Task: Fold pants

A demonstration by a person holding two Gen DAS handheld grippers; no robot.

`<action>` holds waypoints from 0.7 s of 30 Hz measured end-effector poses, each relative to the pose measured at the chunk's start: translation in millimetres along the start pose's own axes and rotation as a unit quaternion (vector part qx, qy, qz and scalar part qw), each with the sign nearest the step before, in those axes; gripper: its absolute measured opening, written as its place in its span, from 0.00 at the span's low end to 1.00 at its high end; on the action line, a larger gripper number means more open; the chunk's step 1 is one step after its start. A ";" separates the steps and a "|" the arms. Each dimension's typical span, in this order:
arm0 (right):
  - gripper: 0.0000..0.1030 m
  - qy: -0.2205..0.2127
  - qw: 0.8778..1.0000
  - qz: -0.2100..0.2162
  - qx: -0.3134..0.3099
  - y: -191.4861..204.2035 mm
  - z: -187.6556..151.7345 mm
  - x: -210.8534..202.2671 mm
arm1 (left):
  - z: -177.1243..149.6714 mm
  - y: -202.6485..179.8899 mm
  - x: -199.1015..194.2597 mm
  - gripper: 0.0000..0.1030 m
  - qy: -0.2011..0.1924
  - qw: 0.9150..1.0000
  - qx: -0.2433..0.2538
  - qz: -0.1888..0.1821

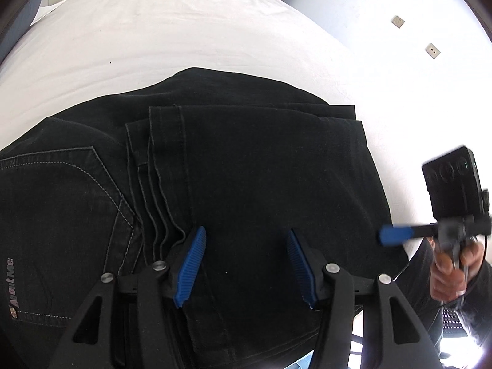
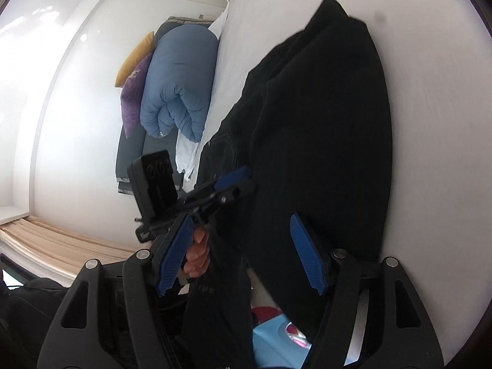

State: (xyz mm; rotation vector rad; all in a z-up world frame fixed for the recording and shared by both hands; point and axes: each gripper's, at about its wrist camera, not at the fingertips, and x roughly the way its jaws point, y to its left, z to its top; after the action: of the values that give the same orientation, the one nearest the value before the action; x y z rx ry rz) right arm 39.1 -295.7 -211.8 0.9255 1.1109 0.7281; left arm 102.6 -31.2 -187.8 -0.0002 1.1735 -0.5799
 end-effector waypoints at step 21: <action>0.82 -0.047 0.999 0.012 -0.016 50.9 5.4 35.2 | -49.8 44.3 -107.4 0.97 -0.144 0.981 -0.133 0.005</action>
State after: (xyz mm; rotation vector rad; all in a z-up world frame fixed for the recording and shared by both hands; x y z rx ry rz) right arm 52.6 -244.0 -180.0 0.9381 1.0052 0.7123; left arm 50.7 67.2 -128.0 -0.2976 0.9594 -0.3944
